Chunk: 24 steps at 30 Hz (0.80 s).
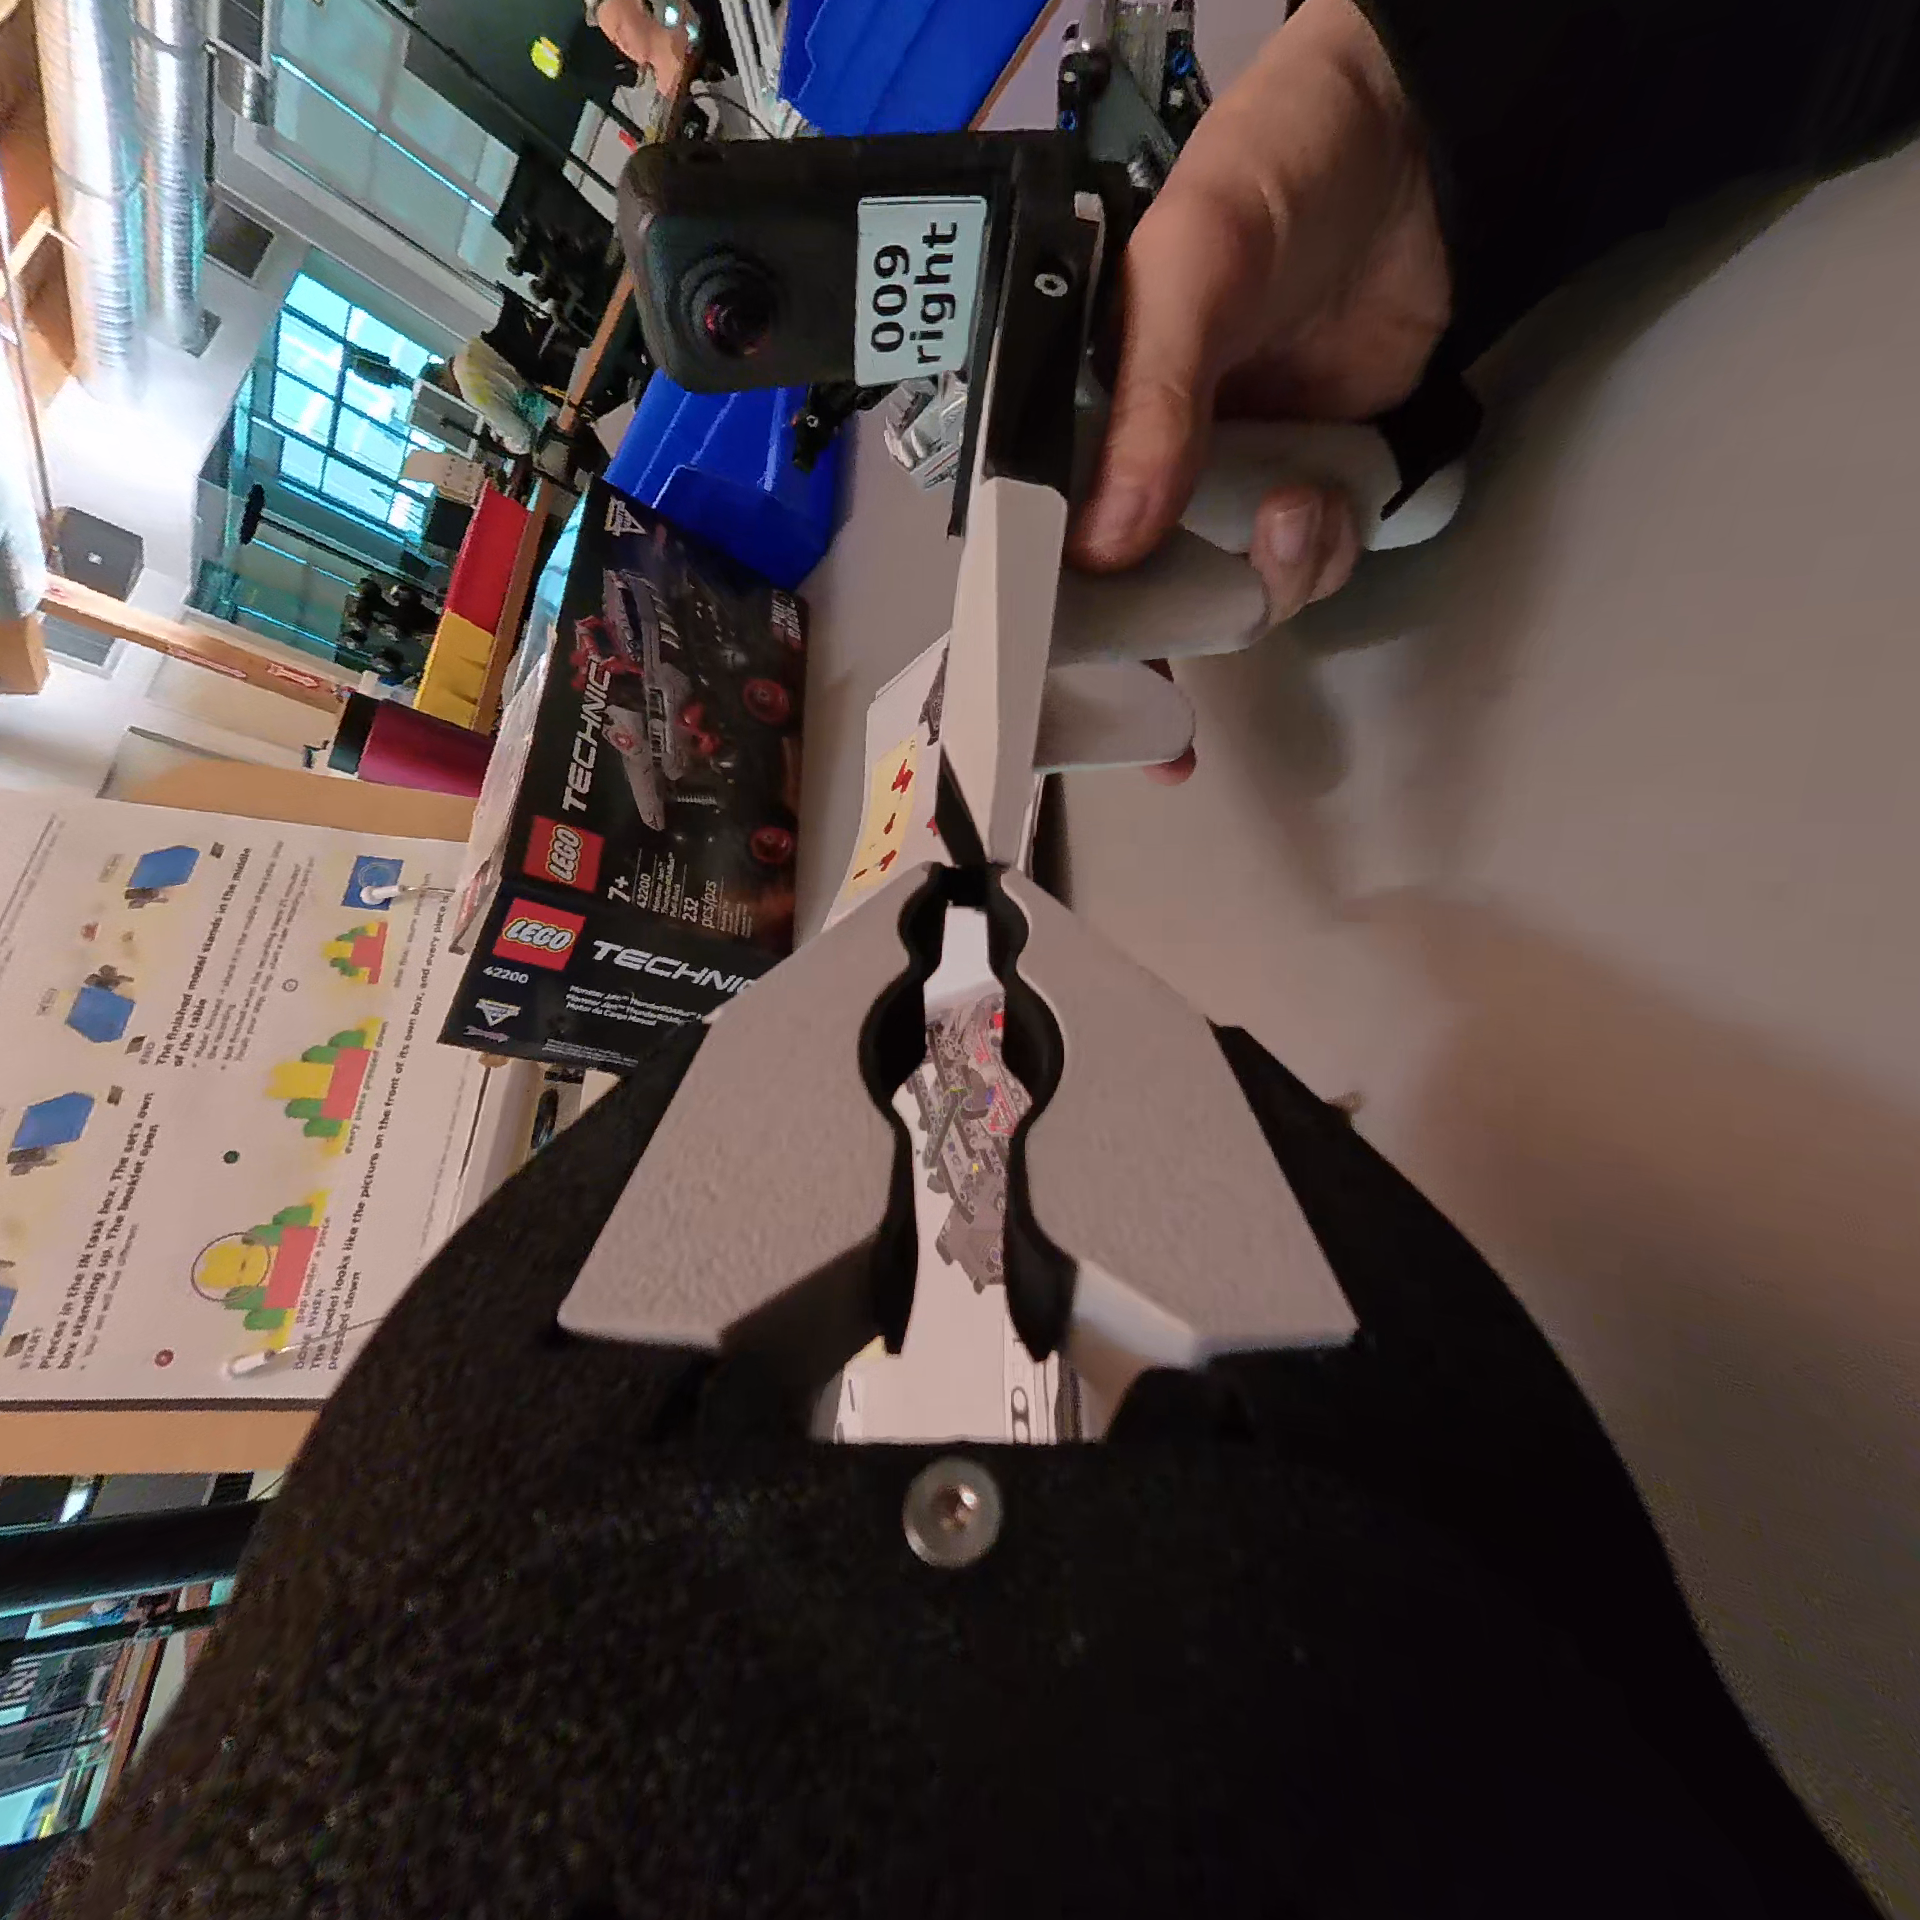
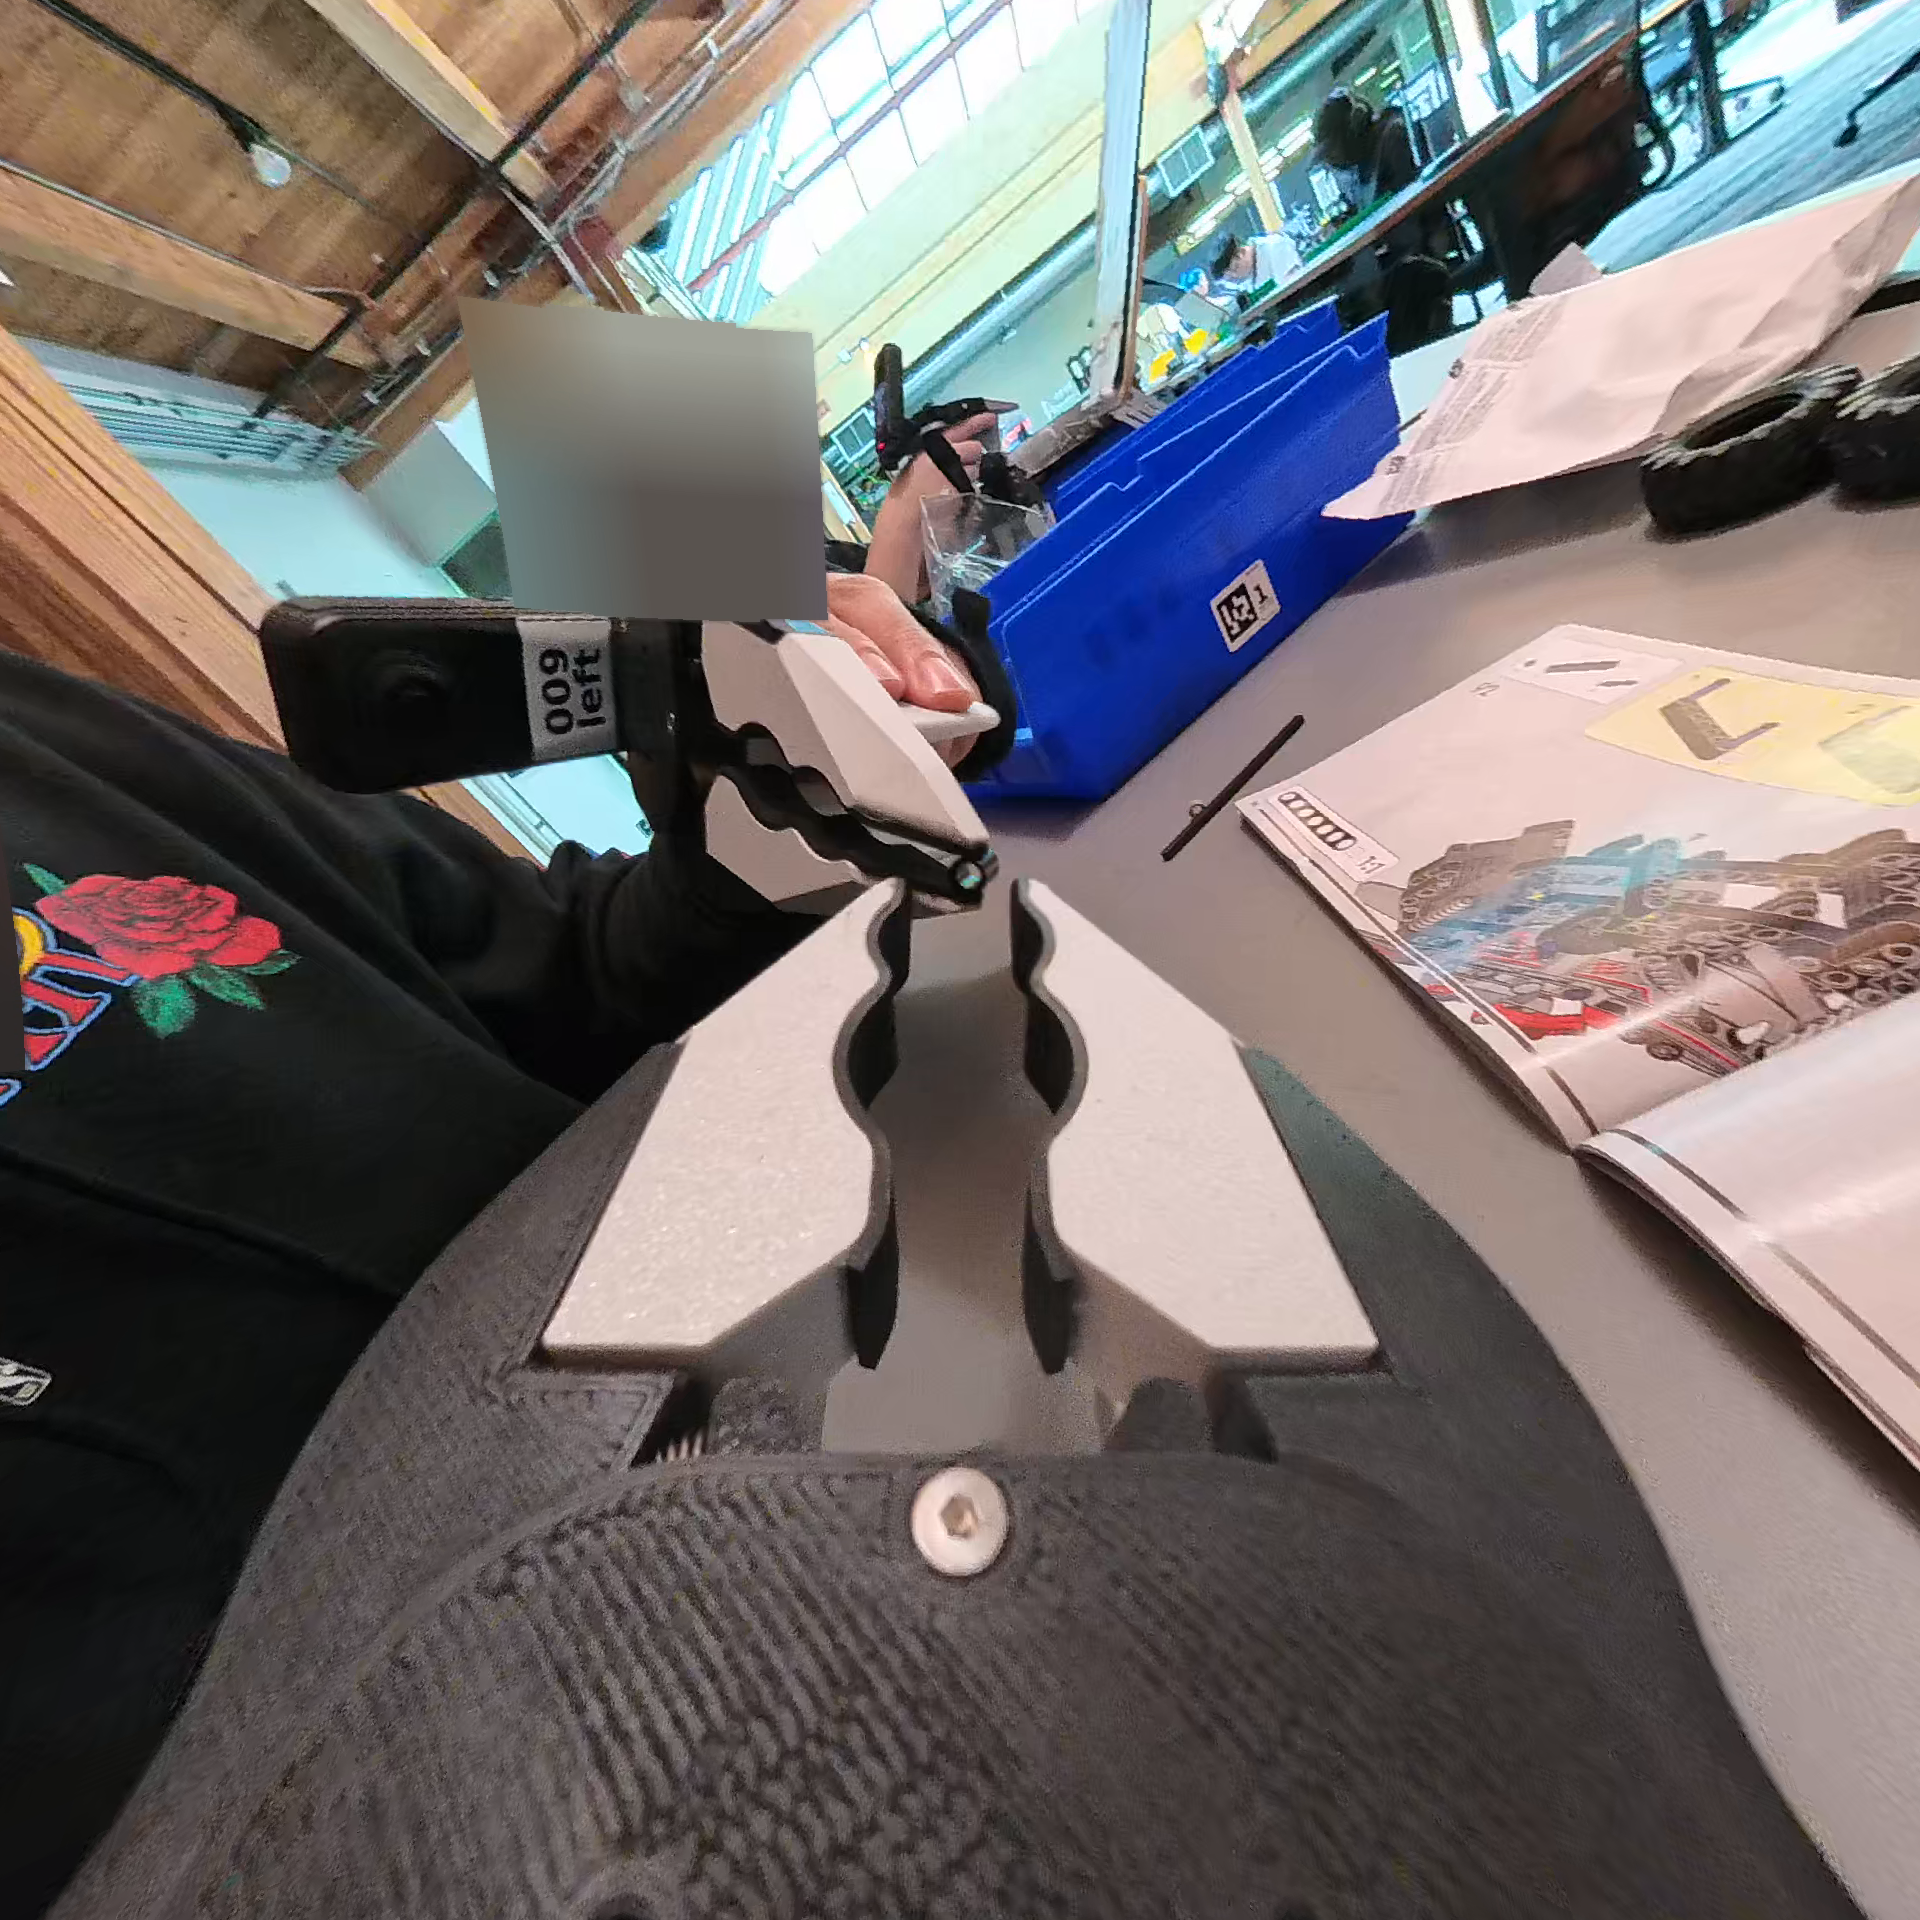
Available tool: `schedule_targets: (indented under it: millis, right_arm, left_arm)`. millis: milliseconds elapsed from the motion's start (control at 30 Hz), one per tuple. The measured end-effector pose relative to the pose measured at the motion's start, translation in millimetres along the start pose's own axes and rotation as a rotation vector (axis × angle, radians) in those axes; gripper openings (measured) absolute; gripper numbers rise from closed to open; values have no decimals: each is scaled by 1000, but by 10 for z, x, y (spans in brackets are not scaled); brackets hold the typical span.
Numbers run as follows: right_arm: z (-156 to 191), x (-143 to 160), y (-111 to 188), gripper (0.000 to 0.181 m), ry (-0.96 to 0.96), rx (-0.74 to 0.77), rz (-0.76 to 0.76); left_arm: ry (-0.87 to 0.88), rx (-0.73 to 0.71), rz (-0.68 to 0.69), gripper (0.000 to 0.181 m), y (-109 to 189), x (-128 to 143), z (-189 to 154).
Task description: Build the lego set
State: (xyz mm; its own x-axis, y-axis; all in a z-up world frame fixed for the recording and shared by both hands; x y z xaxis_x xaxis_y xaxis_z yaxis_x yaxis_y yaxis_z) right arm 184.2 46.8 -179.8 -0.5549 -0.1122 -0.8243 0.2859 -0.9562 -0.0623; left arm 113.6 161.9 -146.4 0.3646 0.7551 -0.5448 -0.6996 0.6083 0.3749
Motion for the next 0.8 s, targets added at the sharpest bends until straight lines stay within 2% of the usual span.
schedule_targets:
  millis: [500,667,800]
  right_arm:
    - [12,11,-11,8,-2,-35,6]
    - [63,-17,-5,7,51,-69,-7]
    - [102,-36,-4,7,36,-128,-34]
  left_arm:
    - [-99,19,-11,5,38,-36,-66]
    - [4,23,-100,6,69,-55,-27]
    - [130,16,-183,17,114,-46,39]
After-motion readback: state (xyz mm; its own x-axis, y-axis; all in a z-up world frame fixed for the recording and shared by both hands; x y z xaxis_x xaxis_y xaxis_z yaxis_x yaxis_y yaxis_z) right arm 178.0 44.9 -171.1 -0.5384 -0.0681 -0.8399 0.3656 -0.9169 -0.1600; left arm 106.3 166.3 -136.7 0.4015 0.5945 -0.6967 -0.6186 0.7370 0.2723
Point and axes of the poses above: each gripper's, where its closed fingertips meet, y back along the fingers, x out of its underside, z = x × y across the jaws, the point moved 8 cm from there along y, back along the fingers
